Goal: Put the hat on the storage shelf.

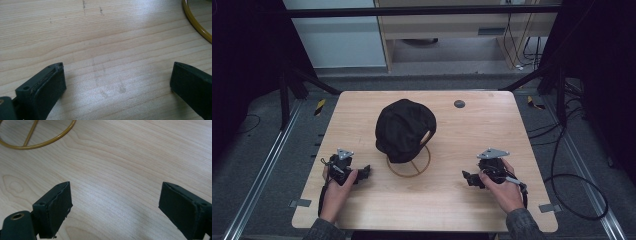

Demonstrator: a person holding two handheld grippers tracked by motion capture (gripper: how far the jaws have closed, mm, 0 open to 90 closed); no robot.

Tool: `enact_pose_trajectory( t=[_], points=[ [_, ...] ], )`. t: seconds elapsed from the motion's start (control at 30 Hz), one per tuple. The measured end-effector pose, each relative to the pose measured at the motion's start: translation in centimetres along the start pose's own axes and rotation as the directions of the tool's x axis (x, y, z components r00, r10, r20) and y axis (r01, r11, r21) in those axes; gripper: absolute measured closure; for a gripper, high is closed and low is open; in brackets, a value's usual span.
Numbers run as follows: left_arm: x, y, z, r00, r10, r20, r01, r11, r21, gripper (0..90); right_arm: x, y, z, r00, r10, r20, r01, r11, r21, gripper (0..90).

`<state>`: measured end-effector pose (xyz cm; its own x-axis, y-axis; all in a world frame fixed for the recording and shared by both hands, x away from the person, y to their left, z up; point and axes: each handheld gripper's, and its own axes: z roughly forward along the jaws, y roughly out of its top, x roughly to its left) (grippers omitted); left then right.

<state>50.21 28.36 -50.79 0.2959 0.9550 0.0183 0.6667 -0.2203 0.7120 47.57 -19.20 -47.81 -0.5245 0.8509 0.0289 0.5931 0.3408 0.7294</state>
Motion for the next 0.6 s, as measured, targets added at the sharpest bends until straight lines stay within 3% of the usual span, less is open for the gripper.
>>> enact_pose_trajectory(
  t=[0.23, 0.6],
  points=[
    [0.0, 0.0, 0.0, 1.0, 0.0, 0.0, 0.0, 1.0, 0.0, 0.0, -0.3, -0.2, 1.0, 0.9993, 0.036, 0.01, -0.036, 0.999, -0.009, 11.6],
    [0.0, 0.0, 0.0, 1.0, 0.0, 0.0, 0.0, 1.0, 0.0, 0.0, -0.3, -0.5, 1.9, 0.9987, 0.051, 0.004, -0.051, 0.999, -0.003, 11.5]
  ],
)
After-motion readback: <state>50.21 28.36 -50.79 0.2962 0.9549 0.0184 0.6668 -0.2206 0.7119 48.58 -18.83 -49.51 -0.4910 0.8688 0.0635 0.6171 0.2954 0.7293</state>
